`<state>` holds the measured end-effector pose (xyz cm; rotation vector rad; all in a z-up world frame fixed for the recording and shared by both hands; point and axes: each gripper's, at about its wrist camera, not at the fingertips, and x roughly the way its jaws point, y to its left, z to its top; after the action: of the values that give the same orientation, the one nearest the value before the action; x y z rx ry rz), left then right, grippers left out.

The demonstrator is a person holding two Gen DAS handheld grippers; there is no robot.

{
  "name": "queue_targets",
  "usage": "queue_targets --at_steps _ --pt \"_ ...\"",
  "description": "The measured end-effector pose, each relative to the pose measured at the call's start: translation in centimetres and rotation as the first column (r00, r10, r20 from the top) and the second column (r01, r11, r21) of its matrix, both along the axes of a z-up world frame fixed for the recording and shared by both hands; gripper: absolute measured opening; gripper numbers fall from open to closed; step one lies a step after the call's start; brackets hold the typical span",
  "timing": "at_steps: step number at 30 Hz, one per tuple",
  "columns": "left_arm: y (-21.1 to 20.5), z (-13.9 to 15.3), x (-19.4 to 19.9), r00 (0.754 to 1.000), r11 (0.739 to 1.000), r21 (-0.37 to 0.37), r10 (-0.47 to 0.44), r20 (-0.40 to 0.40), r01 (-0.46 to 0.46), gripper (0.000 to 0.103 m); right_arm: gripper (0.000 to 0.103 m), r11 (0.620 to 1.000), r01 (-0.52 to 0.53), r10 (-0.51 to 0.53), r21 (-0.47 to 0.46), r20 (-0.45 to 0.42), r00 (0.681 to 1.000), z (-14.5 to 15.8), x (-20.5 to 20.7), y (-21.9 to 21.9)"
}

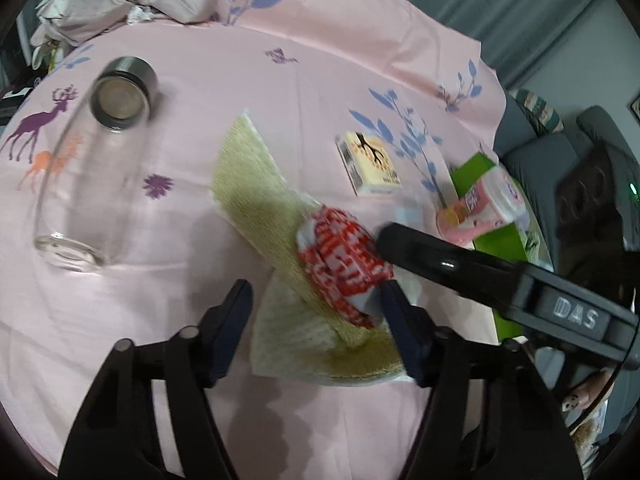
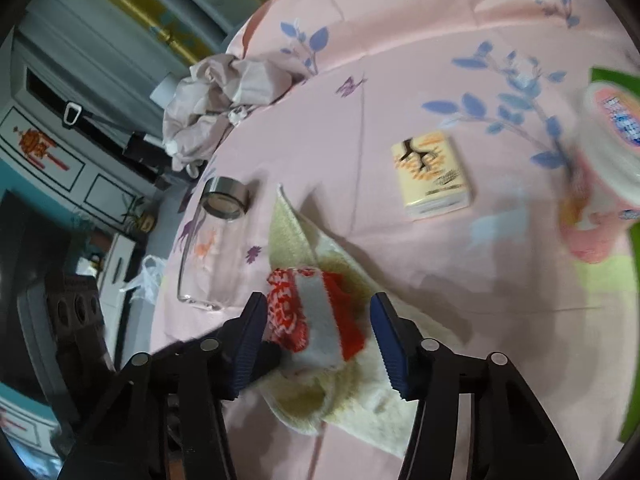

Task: Organize soft objects
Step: 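Lift the plush with the right gripper and carry it over the green box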

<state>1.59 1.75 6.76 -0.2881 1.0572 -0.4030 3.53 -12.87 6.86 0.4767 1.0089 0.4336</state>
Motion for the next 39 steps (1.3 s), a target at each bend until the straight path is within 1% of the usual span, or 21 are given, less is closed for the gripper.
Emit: queue_targets --at_steps 1,2,3,4,5,7,10,13,15,18,20,23,28,32,33,34,35,37,39 --pt "-0.2 -0.2 0.1 1.0 1.0 -0.008 -0.007 -0.004 0.007 0.055 0.049 1.0 -0.006 0.006 0.004 -0.024 1.0 -0.6 0.4 0.3" --pt "-0.4 -0.3 0.1 1.0 1.0 -0.015 -0.011 -0.007 0.011 0.047 0.045 1.0 -0.011 0.011 0.001 -0.038 0.999 -1.0 0.7 0.5" --pt "-0.5 -0.4 0.1 1.0 1.0 -0.024 -0.019 -0.009 0.019 0.041 0.045 1.0 -0.015 0.015 -0.004 -0.048 0.999 -1.3 0.9 0.7" --pt "-0.7 -0.4 0.1 0.999 0.999 -0.04 -0.034 -0.009 0.034 0.029 0.045 1.0 -0.018 0.018 0.001 -0.058 0.998 -1.7 0.9 0.8" --pt "-0.8 -0.4 0.1 0.998 0.995 -0.076 -0.058 -0.008 0.057 0.019 0.044 0.999 -0.02 0.022 0.029 -0.074 0.997 -2.0 1.0 0.8" --pt "-1.0 0.0 -0.2 0.998 0.994 -0.081 -0.065 0.017 0.066 0.019 0.042 0.999 -0.014 0.017 0.036 -0.077 0.997 -2.0 0.8 0.7" --pt "-1.3 0.9 -0.6 0.996 0.991 -0.106 -0.071 0.051 0.076 0.018 0.04 1.0 -0.002 0.003 0.006 -0.034 0.999 -0.9 0.0 0.6" --pt "-1.8 2.7 -1.4 0.99 0.988 -0.119 -0.085 0.116 0.099 0.018 0.04 1.0 0.011 -0.011 -0.014 0.03 1.0 1.0 -1.1 0.2" --pt "-2.3 4.1 -2.1 0.981 0.985 -0.128 -0.094 0.169 0.116 0.018 0.04 1.0 0.024 -0.023 -0.018 0.079 0.997 2.6 -1.9 -0.3" --pt "-3.7 6.3 -3.0 0.963 0.981 -0.122 -0.12 0.241 0.153 0.018 0.04 0.998 0.055 -0.051 -0.021 0.16 0.986 5.1 -3.5 -1.5" --pt "-4.7 7.5 -3.5 0.95 0.977 -0.113 -0.143 0.277 0.18 0.018 0.04 0.996 0.087 -0.079 -0.028 0.208 0.975 6.6 -4.6 -2.5" --pt "-6.9 8.8 -4.0 0.93 0.972 -0.088 -0.18 0.321 0.219 0.018 0.04 0.99 0.136 -0.122 -0.036 0.253 0.96 8.0 -5.7 -3.9" --pt "-10.7 10.0 -3.8 0.906 0.953 -0.087 -0.245 0.344 0.29 0.018 0.04 0.972 0.237 -0.225 -0.006 0.292 0.93 9.1 -7.1 -7.9" --pt "-14.4 10.3 -3.4 0.882 0.929 -0.081 -0.312 0.354 0.361 0.018 0.04 0.949 0.313 -0.308 0.031 0.299 0.903 9.3 -8.1 -11.5" --pt "-15.0 10.3 -3.3 0.876 0.924 -0.078 -0.324 0.358 0.374 0.018 0.04 0.941 0.336 -0.333 0.041 0.3 0.894 9.3 -8.4 -12.4" --pt "-16.1 10.3 -3.0 0.864 0.915 -0.069 -0.348 0.365 0.397 0.018 0.04 0.932 0.358 -0.358 0.059 0.299 0.884 9.2 -8.5 -13.2" --pt "-16.9 10.3 -2.8 0.858 0.909 -0.063 -0.364 0.362 0.412 0.018 0.04 0.922 0.38 -0.385 0.078 0.295 0.874 9.0 -8.7 -14.0" --pt "-18.8 10.1 -2.3 0.85 0.893 -0.064 -0.4 0.344 0.446 0.018 0.04 0.9 0.427 -0.433 0.085 0.285 0.855 8.6 -8.8 -15.5" --pt "-20.4 10.1 -2.1 0.836 0.88 -0.056 -0.426 0.346 0.472 0.018 0.04 0.874 0.474 -0.483 0.104 0.278 0.83 8.3 -9.2 -17.2"
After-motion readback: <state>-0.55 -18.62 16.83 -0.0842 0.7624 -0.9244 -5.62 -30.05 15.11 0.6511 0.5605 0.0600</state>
